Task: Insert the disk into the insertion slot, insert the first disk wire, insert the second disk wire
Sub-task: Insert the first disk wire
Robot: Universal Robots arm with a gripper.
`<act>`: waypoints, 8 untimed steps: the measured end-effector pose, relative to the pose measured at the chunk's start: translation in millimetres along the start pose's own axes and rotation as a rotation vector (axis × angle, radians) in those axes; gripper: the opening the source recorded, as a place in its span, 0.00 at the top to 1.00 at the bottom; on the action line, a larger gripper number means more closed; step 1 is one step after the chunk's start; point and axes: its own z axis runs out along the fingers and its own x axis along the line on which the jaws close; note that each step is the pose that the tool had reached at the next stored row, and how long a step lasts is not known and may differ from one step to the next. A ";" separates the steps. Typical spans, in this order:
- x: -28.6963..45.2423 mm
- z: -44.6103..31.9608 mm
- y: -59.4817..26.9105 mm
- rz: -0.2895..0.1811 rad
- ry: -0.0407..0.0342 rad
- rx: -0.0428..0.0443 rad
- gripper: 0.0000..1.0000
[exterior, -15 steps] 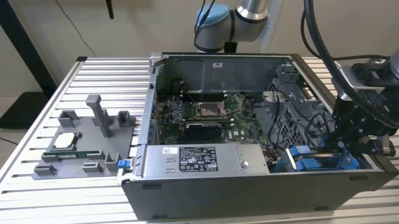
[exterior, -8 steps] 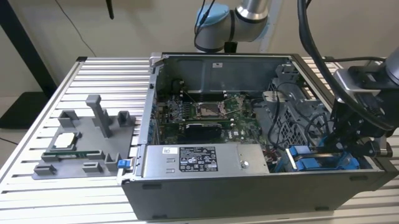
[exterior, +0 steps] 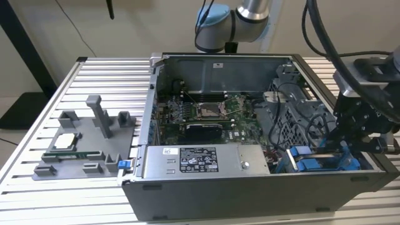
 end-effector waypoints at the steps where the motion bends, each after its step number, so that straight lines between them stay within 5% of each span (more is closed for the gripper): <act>1: -0.9 -4.5 0.3 0.000 0.0005 0.0001 0.00; 8: -6.5 -20.9 1.7 0.002 0.0002 0.0017 0.00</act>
